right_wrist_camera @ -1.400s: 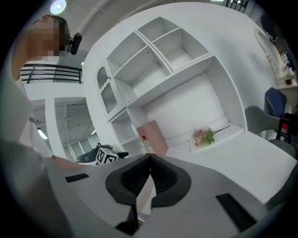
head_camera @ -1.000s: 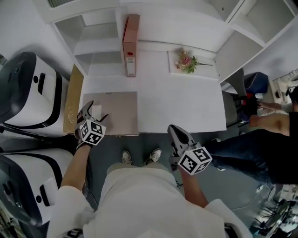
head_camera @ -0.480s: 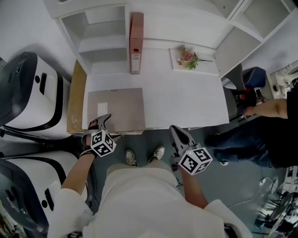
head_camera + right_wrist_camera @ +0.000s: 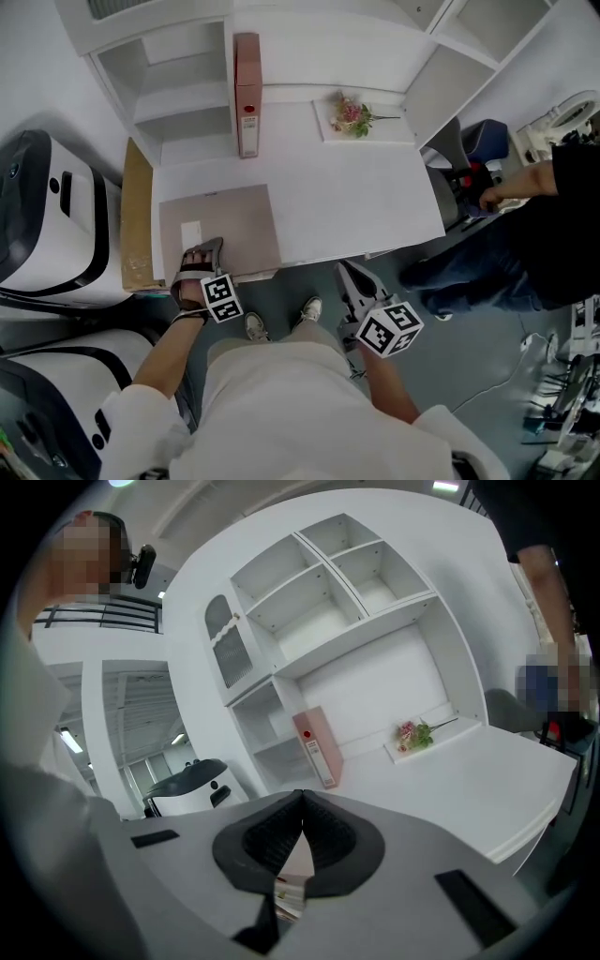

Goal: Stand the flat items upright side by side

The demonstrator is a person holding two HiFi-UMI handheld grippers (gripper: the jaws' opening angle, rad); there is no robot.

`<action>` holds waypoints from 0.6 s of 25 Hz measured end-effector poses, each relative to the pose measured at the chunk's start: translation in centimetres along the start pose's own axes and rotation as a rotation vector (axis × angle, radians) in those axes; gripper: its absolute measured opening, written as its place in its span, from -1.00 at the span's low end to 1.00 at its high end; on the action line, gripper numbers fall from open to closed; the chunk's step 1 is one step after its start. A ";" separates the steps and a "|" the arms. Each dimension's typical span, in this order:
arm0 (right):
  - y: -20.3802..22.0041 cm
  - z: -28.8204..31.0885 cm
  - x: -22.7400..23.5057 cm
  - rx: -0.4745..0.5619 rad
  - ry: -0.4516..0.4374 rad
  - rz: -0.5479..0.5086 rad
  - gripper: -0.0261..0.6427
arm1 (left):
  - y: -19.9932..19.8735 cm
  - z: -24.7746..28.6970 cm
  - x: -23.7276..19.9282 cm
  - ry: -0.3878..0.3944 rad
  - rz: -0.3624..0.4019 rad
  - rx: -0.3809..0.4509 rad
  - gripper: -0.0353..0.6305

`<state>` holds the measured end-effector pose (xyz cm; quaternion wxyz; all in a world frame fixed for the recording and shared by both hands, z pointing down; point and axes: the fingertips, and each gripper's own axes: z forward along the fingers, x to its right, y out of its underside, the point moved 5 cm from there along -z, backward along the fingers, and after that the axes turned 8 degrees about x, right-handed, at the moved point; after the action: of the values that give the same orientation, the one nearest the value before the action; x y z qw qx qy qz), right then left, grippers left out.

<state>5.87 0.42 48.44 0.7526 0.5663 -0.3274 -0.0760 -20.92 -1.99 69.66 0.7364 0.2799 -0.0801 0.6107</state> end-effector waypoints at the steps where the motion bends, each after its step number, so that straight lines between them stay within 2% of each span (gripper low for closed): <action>1: 0.0 -0.1 0.1 -0.001 0.007 -0.003 -0.92 | 0.0 0.5 -0.2 -0.007 -0.001 -0.016 0.83; 4: -0.1 -0.5 0.2 -0.003 0.024 -0.007 -0.92 | 0.1 1.8 -0.9 -0.031 -0.006 -0.039 0.83; 6: -0.1 -0.6 0.1 -0.003 0.030 -0.006 -0.92 | 0.2 2.2 -1.0 -0.055 -0.008 -0.025 0.82; 10: -0.4 -0.5 0.3 0.002 0.037 -0.007 -0.92 | -0.1 1.6 -0.7 -0.065 -0.034 0.037 0.72; 15: -0.5 0.3 0.5 0.004 0.031 -0.001 -0.92 | -1.0 0.4 -0.1 -0.014 -0.086 0.159 0.64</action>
<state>6.27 -0.23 48.20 0.7564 0.5690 -0.3154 -0.0673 -19.92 -2.36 69.66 0.7367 0.3449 -0.0243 0.5812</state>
